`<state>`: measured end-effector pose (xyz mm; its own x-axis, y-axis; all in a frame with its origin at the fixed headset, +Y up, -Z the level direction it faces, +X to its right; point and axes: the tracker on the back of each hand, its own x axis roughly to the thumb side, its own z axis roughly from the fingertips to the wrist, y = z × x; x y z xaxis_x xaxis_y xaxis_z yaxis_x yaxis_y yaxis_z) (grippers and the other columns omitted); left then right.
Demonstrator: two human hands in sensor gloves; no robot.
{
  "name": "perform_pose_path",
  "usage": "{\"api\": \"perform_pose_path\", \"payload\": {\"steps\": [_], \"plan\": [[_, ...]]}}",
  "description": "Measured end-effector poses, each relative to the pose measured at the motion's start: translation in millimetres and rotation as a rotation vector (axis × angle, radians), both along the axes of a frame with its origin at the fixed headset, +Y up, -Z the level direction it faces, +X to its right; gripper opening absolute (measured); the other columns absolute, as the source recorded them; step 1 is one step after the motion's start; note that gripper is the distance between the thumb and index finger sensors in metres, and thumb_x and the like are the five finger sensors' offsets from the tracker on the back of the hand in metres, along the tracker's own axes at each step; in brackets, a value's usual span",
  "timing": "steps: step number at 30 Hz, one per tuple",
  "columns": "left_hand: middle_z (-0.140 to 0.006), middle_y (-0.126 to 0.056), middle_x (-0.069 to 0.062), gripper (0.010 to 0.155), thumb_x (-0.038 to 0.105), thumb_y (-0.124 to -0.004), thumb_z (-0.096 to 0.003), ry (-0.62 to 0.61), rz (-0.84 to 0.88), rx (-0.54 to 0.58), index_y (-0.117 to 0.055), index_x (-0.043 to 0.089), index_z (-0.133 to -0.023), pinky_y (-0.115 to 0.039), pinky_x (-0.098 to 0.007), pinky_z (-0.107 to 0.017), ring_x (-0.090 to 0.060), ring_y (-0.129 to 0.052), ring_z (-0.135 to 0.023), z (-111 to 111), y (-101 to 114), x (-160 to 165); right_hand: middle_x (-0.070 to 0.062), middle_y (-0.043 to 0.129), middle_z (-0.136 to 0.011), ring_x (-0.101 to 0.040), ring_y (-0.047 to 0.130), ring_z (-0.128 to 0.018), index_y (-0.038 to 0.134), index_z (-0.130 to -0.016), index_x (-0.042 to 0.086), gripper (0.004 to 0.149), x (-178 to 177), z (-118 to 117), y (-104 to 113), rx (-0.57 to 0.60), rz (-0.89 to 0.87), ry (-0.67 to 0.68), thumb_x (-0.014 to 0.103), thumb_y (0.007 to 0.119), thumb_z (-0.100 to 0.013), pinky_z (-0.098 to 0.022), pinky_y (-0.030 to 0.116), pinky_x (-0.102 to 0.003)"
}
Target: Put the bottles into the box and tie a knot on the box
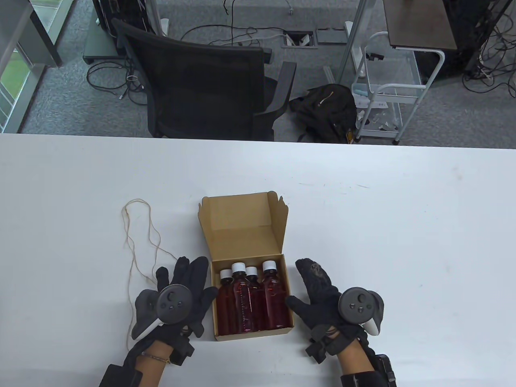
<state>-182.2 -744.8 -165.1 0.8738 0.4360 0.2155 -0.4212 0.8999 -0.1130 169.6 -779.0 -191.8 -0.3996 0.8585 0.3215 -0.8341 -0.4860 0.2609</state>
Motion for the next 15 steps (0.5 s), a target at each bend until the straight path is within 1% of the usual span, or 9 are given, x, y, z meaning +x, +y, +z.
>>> {"api": "perform_pose_path", "payload": {"steps": [2,3,4,6,8,11,13,14,15], "plan": [[-0.122,-0.064,-0.022,0.083,0.058,-0.060,-0.0532,-0.027,0.036,-0.008,-0.037,0.011,-0.118,-0.029,-0.076,-0.069,-0.053,-0.049,-0.112,0,-2,6,-0.030,0.037,-0.110,-0.053,0.052,-0.095,0.028,-0.110,0.006,0.090,2,-1,-2,-0.066,-0.075,0.088,0.042,0.083,-0.047,-0.067,0.051,-0.064],[-0.123,-0.064,-0.021,0.084,0.058,-0.060,-0.0531,-0.048,0.055,-0.025,-0.037,0.011,-0.118,-0.029,-0.076,-0.069,-0.053,-0.048,-0.113,0,-3,10,-0.030,0.033,-0.110,-0.051,0.059,-0.094,0.028,-0.109,0.006,0.092,4,-1,-1,-0.098,-0.101,0.096,0.040,0.086,-0.046,-0.066,0.058,-0.062],[-0.124,-0.060,-0.021,0.085,0.058,-0.060,-0.0532,-0.073,0.063,-0.041,-0.034,0.010,-0.118,-0.029,-0.076,-0.070,-0.053,-0.045,-0.113,0,-4,14,-0.030,0.027,-0.110,-0.053,0.059,-0.092,0.026,-0.109,0.007,0.095,5,-1,1,-0.100,-0.101,0.118,0.041,0.088,-0.046,-0.065,0.062,-0.061],[-0.126,-0.054,-0.022,0.085,0.057,-0.060,-0.0542,-0.111,0.082,-0.068,-0.028,0.011,-0.118,-0.028,-0.077,-0.070,-0.053,-0.040,-0.114,0,-4,22,-0.031,0.035,-0.110,-0.049,0.074,-0.086,0.025,-0.110,0.008,0.094,18,-1,10,-0.015,0.004,0.034,0.048,0.083,-0.047,-0.060,0.073,-0.056],[-0.126,-0.054,-0.022,0.085,0.056,-0.061,-0.0545,-0.133,0.097,-0.086,-0.027,0.010,-0.118,-0.029,-0.077,-0.069,-0.053,-0.040,-0.114,-1,-5,25,-0.034,0.052,-0.105,-0.044,0.091,-0.070,0.032,-0.109,0.004,0.092,25,-2,11,0.013,-0.007,-0.031,0.046,0.084,-0.046,-0.049,0.085,-0.049],[-0.128,-0.046,-0.023,0.087,0.053,-0.062,-0.0554,-0.172,0.152,-0.119,-0.018,0.010,-0.117,-0.026,-0.078,-0.069,-0.054,-0.033,-0.114,-3,-7,29,-0.033,0.060,-0.101,-0.041,0.096,-0.062,0.036,-0.108,0.001,0.087,29,-4,5,-0.059,-0.026,-0.032,0.041,0.084,-0.047,-0.042,0.087,-0.047],[-0.129,-0.038,-0.023,0.088,0.052,-0.062,-0.0558,-0.195,0.180,-0.139,-0.012,0.012,-0.117,-0.025,-0.079,-0.068,-0.055,-0.029,-0.114,-4,-7,29,-0.031,0.062,-0.101,-0.040,0.097,-0.058,0.035,-0.108,0.001,0.088,29,-5,1,-0.085,-0.018,-0.018,0.044,0.083,-0.048,-0.039,0.088,-0.044],[-0.129,-0.036,-0.023,0.089,0.051,-0.063,-0.0558,-0.208,0.204,-0.150,-0.009,0.014,-0.116,-0.024,-0.079,-0.068,-0.056,-0.027,-0.115,-5,-8,29,-0.031,0.062,-0.102,-0.041,0.095,-0.059,0.035,-0.108,0.002,0.088,29,-6,0,-0.096,-0.044,-0.016,0.043,0.084,-0.047,-0.039,0.087,-0.046],[-0.130,-0.034,-0.023,0.090,0.050,-0.064,-0.0559,-0.223,0.226,-0.164,-0.006,0.015,-0.115,-0.023,-0.080,-0.068,-0.056,-0.025,-0.115,-6,-8,29,-0.031,0.056,-0.105,-0.046,0.086,-0.071,0.032,-0.109,0.002,0.089,27,-6,-2,-0.120,-0.075,-0.001,0.041,0.084,-0.047,-0.048,0.081,-0.051]]}}
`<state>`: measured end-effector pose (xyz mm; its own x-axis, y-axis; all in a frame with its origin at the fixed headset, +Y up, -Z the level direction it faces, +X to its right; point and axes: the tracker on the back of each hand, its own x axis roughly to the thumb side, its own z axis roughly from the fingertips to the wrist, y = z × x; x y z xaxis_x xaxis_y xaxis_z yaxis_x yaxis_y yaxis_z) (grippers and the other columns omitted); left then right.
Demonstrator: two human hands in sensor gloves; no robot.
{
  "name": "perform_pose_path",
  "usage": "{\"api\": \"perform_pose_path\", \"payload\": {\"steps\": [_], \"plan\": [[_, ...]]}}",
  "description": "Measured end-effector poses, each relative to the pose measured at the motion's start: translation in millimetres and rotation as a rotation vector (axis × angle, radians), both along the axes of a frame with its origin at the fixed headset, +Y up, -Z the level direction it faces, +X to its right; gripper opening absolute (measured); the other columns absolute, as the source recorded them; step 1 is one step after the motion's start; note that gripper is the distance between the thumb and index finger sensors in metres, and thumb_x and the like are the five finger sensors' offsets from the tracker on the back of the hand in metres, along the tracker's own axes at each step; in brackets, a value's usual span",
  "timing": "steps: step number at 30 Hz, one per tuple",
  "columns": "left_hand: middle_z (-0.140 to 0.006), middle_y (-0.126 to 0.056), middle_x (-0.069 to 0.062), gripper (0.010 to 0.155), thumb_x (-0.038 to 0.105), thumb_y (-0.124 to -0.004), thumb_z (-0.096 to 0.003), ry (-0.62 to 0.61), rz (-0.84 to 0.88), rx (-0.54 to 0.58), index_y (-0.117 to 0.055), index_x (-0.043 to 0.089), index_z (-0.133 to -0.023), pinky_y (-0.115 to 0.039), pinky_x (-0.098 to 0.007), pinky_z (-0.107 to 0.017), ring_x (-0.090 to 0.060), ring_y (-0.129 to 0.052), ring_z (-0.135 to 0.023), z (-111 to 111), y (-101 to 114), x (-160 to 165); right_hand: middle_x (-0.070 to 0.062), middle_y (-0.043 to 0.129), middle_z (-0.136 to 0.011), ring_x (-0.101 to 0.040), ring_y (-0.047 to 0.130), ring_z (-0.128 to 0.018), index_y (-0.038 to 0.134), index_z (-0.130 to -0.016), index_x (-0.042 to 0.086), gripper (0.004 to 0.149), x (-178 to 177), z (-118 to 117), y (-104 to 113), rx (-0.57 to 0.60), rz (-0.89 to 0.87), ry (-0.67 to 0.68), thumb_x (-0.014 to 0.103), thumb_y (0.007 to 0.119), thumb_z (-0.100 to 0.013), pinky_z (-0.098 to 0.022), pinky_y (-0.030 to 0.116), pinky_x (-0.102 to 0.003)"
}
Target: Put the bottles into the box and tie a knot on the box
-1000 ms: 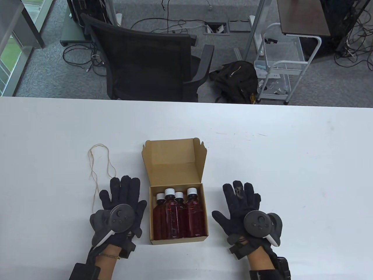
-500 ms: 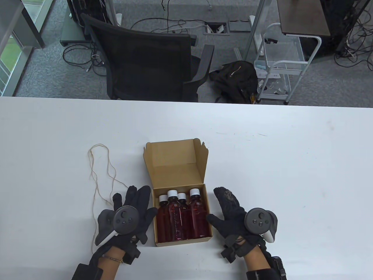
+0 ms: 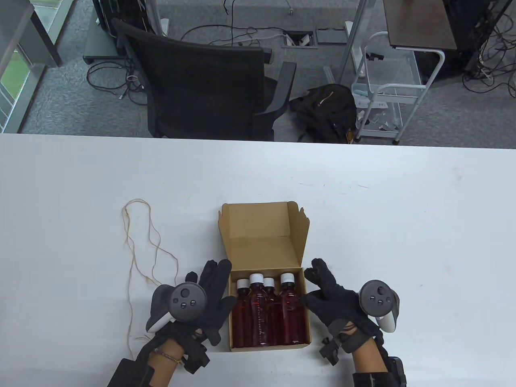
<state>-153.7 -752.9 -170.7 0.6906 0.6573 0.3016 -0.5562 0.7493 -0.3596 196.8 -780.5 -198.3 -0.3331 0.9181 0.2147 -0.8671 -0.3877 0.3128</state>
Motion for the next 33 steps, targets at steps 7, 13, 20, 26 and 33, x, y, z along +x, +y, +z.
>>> {"api": "perform_pose_path", "payload": {"steps": [7,13,20,26,33], "plan": [[-0.129,-0.034,-0.027,0.096,0.046,-0.069,-0.0553,-0.033,0.091,-0.052,0.001,0.015,-0.113,-0.023,-0.083,-0.067,-0.060,-0.026,-0.115,-8,-3,-2,-0.027,0.036,-0.113,-0.058,0.038,-0.098,0.022,-0.109,0.004,0.088,-11,-2,-7,-0.100,-0.157,0.120,0.029,0.080,-0.048,-0.065,0.047,-0.075],[-0.128,-0.029,-0.027,0.098,0.044,-0.070,-0.0549,-0.038,0.146,-0.048,0.004,0.012,-0.111,-0.022,-0.082,-0.067,-0.059,-0.021,-0.114,-8,-5,-2,-0.024,0.033,-0.114,-0.056,0.035,-0.099,0.019,-0.108,0.007,0.089,-13,-3,-10,-0.107,-0.230,0.114,0.025,0.081,-0.047,-0.066,0.045,-0.075],[-0.129,-0.023,-0.019,0.100,0.041,-0.069,-0.0549,-0.014,0.151,0.057,0.013,0.016,-0.105,-0.022,-0.081,-0.068,-0.054,-0.019,-0.116,-3,-6,0,-0.012,0.030,-0.116,-0.057,0.035,-0.099,0.020,-0.109,0.019,0.084,-17,1,-8,-0.047,-0.224,0.093,0.023,0.077,-0.048,-0.066,0.044,-0.073],[-0.129,-0.018,-0.014,0.093,0.038,-0.066,-0.0551,0.018,0.106,0.138,0.008,0.020,-0.107,-0.023,-0.080,-0.070,-0.052,-0.021,-0.117,1,-4,1,-0.004,0.028,-0.115,-0.057,0.034,-0.098,0.028,-0.107,0.028,0.071,-20,3,-5,0.004,-0.211,0.074,0.020,0.070,-0.050,-0.067,0.044,-0.071],[-0.127,-0.036,-0.016,0.089,0.037,-0.072,-0.0535,0.070,0.082,0.265,-0.010,0.014,-0.113,-0.059,-0.072,-0.072,-0.055,-0.063,-0.109,4,1,-1,-0.004,0.037,-0.114,-0.063,0.039,-0.093,0.039,-0.107,0.025,0.064,-20,1,-5,0.001,-0.324,0.040,0.015,0.065,-0.049,-0.063,0.049,-0.072]]}}
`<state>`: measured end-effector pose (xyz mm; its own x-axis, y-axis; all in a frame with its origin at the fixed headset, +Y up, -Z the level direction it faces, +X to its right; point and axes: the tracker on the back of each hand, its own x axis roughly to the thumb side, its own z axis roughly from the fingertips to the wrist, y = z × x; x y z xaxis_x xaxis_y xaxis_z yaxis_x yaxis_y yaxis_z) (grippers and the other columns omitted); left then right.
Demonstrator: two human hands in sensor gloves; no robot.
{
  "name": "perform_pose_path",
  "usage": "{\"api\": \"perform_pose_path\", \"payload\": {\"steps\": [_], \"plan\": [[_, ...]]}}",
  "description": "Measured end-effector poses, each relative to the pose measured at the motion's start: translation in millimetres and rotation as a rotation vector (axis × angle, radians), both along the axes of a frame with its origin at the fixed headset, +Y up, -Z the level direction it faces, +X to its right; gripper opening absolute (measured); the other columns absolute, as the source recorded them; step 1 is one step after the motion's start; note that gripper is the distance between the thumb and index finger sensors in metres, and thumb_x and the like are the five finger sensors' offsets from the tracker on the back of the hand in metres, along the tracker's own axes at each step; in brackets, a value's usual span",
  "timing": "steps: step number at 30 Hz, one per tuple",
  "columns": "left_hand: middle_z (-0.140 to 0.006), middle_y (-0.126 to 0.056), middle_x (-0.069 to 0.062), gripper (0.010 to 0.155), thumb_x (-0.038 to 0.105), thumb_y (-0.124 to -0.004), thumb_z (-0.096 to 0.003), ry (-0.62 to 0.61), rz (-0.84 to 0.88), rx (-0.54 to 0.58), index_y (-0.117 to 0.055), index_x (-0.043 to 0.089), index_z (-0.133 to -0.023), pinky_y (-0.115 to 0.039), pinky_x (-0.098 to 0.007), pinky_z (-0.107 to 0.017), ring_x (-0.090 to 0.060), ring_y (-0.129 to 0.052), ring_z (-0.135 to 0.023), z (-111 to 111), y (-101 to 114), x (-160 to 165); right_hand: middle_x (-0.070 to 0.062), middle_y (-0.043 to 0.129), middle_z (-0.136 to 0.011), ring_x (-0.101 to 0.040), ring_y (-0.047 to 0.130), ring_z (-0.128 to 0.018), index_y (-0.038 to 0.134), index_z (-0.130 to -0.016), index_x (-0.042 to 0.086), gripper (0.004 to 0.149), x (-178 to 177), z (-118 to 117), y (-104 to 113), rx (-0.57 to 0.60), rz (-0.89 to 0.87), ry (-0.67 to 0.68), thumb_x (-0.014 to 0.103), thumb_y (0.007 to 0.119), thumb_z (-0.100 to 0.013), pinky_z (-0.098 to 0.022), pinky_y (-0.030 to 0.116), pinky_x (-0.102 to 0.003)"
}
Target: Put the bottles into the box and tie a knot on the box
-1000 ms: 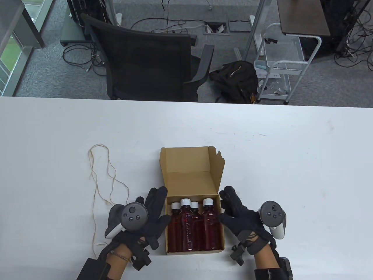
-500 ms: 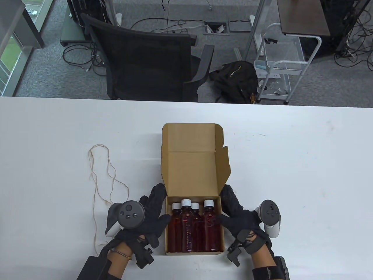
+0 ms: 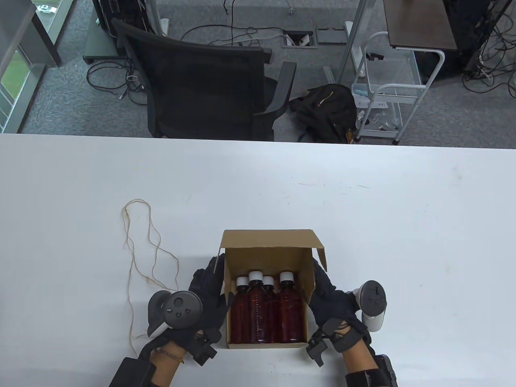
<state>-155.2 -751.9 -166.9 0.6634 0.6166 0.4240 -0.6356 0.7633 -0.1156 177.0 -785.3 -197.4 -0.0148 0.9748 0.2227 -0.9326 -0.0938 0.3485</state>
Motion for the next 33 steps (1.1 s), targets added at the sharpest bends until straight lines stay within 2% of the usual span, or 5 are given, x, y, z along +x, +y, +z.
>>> {"api": "perform_pose_path", "payload": {"steps": [5,12,18,21,33], "plan": [[-0.124,-0.041,-0.019,0.083,0.031,-0.071,-0.0523,-0.002,-0.004,0.044,-0.018,0.011,-0.113,-0.071,-0.061,-0.071,-0.052,-0.074,-0.103,0,1,-2,-0.007,0.048,-0.112,-0.064,0.049,-0.089,0.047,-0.105,0.024,0.057,4,-1,1,0.004,-0.013,-0.010,0.016,0.062,-0.051,-0.060,0.056,-0.072],[-0.123,-0.048,-0.021,0.076,0.018,-0.071,-0.0506,-0.038,0.112,0.002,-0.029,0.012,-0.113,-0.070,-0.064,-0.070,-0.056,-0.076,-0.101,-3,4,-8,-0.011,0.046,-0.112,-0.066,0.049,-0.088,0.041,-0.106,0.023,0.059,1,0,3,0.017,0.019,-0.030,0.026,0.066,-0.052,-0.059,0.057,-0.072],[-0.117,-0.065,-0.018,0.068,0.030,-0.072,-0.0530,0.038,0.188,0.007,-0.042,0.014,-0.111,-0.074,-0.061,-0.068,-0.050,-0.084,-0.096,-2,6,-14,-0.009,0.048,-0.112,-0.065,0.048,-0.089,0.041,-0.107,0.031,0.064,-1,1,5,0.032,0.057,-0.020,0.020,0.068,-0.051,-0.059,0.056,-0.071],[-0.117,-0.066,-0.017,0.078,0.030,-0.077,-0.0527,0.021,0.127,0.013,-0.030,0.020,-0.115,-0.075,-0.060,-0.068,-0.050,-0.084,-0.096,-3,7,-12,-0.008,0.048,-0.112,-0.064,0.048,-0.089,0.047,-0.107,0.029,0.062,-2,1,5,0.042,0.092,-0.015,0.017,0.068,-0.050,-0.059,0.056,-0.071],[-0.120,-0.062,-0.022,0.070,0.030,-0.080,-0.0516,0.003,-0.102,0.060,-0.051,0.026,-0.115,-0.070,-0.063,-0.069,-0.048,-0.080,-0.101,1,14,-14,-0.014,0.048,-0.112,-0.054,0.051,-0.094,0.064,-0.103,0.020,0.055,4,4,20,0.121,0.286,-0.009,0.015,0.071,-0.049,-0.063,0.050,-0.067]]}}
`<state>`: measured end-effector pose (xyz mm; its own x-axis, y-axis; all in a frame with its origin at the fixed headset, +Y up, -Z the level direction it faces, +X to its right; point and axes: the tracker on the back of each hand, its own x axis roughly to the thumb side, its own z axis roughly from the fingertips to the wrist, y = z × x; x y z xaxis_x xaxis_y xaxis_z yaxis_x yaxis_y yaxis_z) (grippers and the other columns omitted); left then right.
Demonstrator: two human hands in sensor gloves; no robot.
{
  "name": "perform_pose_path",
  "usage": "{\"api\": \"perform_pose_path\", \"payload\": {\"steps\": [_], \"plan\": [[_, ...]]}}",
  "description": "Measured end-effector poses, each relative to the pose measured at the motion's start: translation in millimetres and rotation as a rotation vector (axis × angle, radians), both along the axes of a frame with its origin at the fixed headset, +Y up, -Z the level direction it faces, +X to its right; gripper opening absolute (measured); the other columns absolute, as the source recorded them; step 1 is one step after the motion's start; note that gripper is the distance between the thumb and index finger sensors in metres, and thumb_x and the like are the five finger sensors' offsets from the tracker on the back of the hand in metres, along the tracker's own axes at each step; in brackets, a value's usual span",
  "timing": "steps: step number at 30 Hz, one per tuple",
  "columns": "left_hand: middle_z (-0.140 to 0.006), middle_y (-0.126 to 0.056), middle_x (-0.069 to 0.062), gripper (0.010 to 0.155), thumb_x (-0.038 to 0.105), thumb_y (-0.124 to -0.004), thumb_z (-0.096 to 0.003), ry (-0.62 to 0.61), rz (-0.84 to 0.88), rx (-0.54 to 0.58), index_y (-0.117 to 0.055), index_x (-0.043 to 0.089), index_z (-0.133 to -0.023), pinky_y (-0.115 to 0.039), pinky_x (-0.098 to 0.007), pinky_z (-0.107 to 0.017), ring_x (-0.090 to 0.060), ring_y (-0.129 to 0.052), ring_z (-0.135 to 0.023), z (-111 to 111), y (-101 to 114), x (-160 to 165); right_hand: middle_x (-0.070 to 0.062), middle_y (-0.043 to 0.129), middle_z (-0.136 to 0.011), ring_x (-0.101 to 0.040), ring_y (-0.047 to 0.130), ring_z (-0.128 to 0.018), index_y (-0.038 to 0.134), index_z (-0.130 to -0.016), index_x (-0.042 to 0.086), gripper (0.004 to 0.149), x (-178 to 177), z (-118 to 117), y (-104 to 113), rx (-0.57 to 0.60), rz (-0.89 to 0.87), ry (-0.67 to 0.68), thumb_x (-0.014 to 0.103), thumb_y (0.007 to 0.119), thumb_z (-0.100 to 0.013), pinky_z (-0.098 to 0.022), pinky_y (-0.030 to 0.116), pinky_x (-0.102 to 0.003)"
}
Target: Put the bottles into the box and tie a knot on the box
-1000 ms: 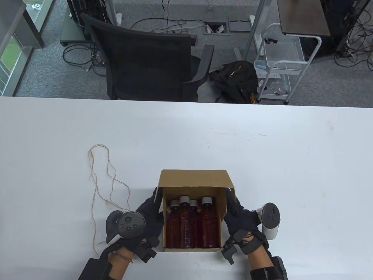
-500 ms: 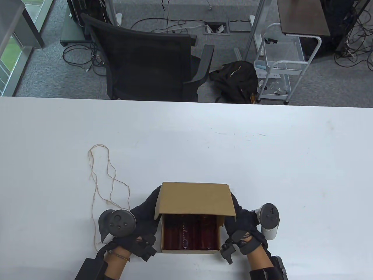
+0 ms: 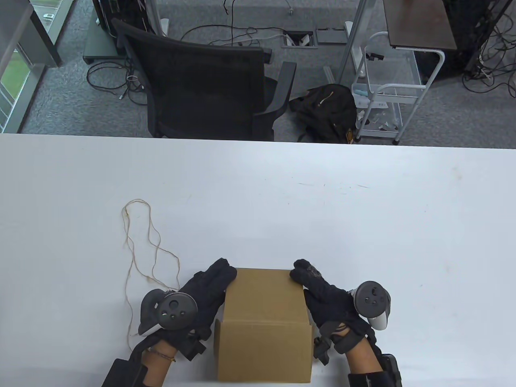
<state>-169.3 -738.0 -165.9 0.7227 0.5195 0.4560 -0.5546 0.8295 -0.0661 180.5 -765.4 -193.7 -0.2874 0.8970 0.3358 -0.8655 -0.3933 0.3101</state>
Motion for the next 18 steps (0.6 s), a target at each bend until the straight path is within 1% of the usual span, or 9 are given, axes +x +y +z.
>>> {"api": "perform_pose_path", "payload": {"steps": [2,4,5,7,9,11,13,16,18], "plan": [[-0.114,-0.073,-0.023,0.067,0.030,-0.080,-0.0515,0.036,0.040,0.006,-0.055,0.026,-0.114,-0.074,-0.063,-0.066,-0.050,-0.088,-0.095,2,5,-5,-0.018,0.052,-0.110,-0.054,0.060,-0.091,0.065,-0.103,0.019,0.055,7,1,6,0.032,0.012,-0.057,0.015,0.071,-0.049,-0.062,0.057,-0.066],[-0.098,-0.095,-0.018,0.060,0.033,-0.077,-0.0520,0.079,0.087,0.041,-0.066,0.021,-0.110,-0.082,-0.060,-0.059,-0.045,-0.103,-0.080,4,13,-12,-0.028,0.069,-0.100,-0.055,0.078,-0.079,0.069,-0.102,0.014,0.053,17,5,14,0.056,-0.014,-0.155,0.021,0.072,-0.050,-0.055,0.069,-0.067],[-0.092,-0.100,-0.016,0.058,0.035,-0.077,-0.0519,0.069,0.119,0.042,-0.071,0.020,-0.107,-0.084,-0.059,-0.057,-0.042,-0.107,-0.075,6,15,-14,-0.028,0.079,-0.092,-0.050,0.087,-0.070,0.074,-0.099,0.008,0.052,20,7,18,0.081,-0.030,-0.168,0.027,0.074,-0.050,-0.050,0.075,-0.064],[-0.077,-0.109,-0.011,0.057,0.043,-0.077,-0.0513,0.031,0.189,0.029,-0.079,0.015,-0.101,-0.088,-0.057,-0.051,-0.037,-0.113,-0.063,7,18,-16,-0.026,0.090,-0.080,-0.044,0.098,-0.055,0.082,-0.091,0.004,0.053,24,10,27,0.110,-0.035,-0.210,0.037,0.075,-0.051,-0.041,0.084,-0.059],[-0.074,-0.111,-0.013,0.061,0.051,-0.075,-0.0513,-0.028,0.256,-0.009,-0.081,0.014,-0.100,-0.088,-0.058,-0.050,-0.039,-0.113,-0.060,8,22,-16,-0.023,0.096,-0.071,-0.038,0.103,-0.046,0.087,-0.086,0.004,0.053,22,13,36,0.144,-0.024,-0.160,0.042,0.072,-0.051,-0.034,0.089,-0.054],[-0.076,-0.109,-0.017,0.069,0.061,-0.070,-0.0486,-0.065,0.257,-0.045,-0.084,0.016,-0.099,-0.087,-0.060,-0.050,-0.042,-0.112,-0.062,9,24,-13,-0.025,0.094,-0.073,-0.041,0.104,-0.048,0.085,-0.087,0.003,0.059,16,17,40,0.132,-0.037,-0.109,0.046,0.071,-0.051,-0.034,0.090,-0.056],[-0.080,-0.107,-0.019,0.078,0.069,-0.062,-0.0457,-0.085,0.204,-0.071,-0.082,0.017,-0.101,-0.086,-0.061,-0.052,-0.044,-0.110,-0.065,10,23,-11,-0.029,0.091,-0.077,-0.045,0.103,-0.050,0.085,-0.088,0.003,0.065,13,20,43,0.143,-0.018,-0.114,0.052,0.069,-0.049,-0.034,0.090,-0.058],[-0.086,-0.102,-0.027,0.091,0.075,-0.055,-0.0430,-0.133,0.236,-0.110,-0.076,0.012,-0.106,-0.081,-0.066,-0.055,-0.052,-0.104,-0.071,11,24,-10,-0.036,0.084,-0.083,-0.050,0.098,-0.056,0.079,-0.093,0.000,0.079,9,22,45,0.172,-0.013,-0.077,0.061,0.062,-0.046,-0.038,0.087,-0.062],[-0.093,-0.094,-0.034,0.098,0.078,-0.053,-0.0417,-0.163,0.219,-0.142,-0.068,0.010,-0.111,-0.077,-0.069,-0.058,-0.058,-0.098,-0.078,12,25,-7,-0.042,0.073,-0.091,-0.058,0.089,-0.064,0.074,-0.098,-0.001,0.087,6,21,43,0.143,-0.028,-0.038,0.065,0.057,-0.045,-0.043,0.081,-0.067]]}}
